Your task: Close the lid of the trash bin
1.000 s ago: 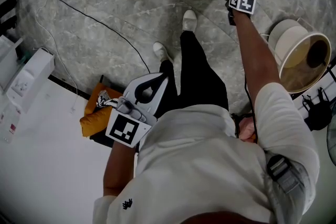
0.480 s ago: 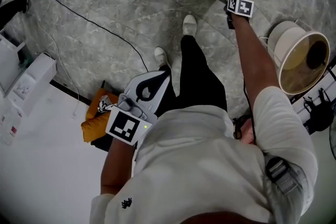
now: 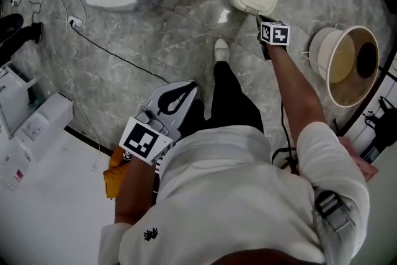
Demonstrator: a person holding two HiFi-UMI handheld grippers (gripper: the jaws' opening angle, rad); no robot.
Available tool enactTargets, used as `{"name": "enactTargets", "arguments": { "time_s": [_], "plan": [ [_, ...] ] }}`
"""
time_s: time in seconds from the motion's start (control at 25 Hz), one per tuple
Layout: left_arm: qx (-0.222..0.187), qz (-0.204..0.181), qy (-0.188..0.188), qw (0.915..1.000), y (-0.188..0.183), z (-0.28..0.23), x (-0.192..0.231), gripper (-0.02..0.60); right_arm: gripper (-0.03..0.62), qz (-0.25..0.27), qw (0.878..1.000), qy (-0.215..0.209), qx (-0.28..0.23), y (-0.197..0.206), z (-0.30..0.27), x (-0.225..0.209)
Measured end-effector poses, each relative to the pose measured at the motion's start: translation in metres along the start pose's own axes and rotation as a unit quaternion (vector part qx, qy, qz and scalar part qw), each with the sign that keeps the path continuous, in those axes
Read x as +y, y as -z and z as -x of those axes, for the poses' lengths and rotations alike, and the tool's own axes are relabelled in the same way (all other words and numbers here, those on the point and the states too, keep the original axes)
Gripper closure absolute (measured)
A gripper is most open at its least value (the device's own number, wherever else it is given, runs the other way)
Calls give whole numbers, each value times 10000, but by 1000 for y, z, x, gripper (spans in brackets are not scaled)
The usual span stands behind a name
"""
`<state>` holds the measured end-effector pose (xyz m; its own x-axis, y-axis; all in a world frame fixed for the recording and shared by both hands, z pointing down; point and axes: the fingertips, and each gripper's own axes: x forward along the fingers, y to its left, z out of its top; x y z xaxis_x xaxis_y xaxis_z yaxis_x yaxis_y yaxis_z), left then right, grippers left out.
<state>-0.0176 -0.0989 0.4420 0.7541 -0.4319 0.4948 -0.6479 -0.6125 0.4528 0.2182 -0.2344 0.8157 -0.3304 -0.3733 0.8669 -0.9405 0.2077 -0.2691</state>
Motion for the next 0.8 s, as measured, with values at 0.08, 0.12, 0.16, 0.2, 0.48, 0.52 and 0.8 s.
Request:
{"name": "enactTargets", "arguments": {
  "time_s": [0.08,0.12,0.16,0.2,0.48,0.52,0.8],
  "plan": [
    [-216,-326,151,9991,-4,11,-5,526,591,19,9997,-5,-223,-1,27,14],
    [-312,-457,238,9982,-5,18,-11,526,591,23,9995,-21,-324,2,42,22],
    [-401,-547,327,9972,-5,26,-16,526,591,20,9991,-40,-431,4,58,31],
    [-480,-598,410,9962,-5,34,-22,526,591,16,9985,-51,-548,6,73,40],
    [-759,-1005,699,9896,7,96,-58,526,591,116,9914,-170,-1289,36,188,116],
    [-785,-1045,727,9888,10,104,-63,526,591,151,9902,-200,-1373,43,204,128],
    [-967,-1304,780,9836,32,158,-98,526,591,386,9782,-390,-2001,90,312,207]
  ]
}}
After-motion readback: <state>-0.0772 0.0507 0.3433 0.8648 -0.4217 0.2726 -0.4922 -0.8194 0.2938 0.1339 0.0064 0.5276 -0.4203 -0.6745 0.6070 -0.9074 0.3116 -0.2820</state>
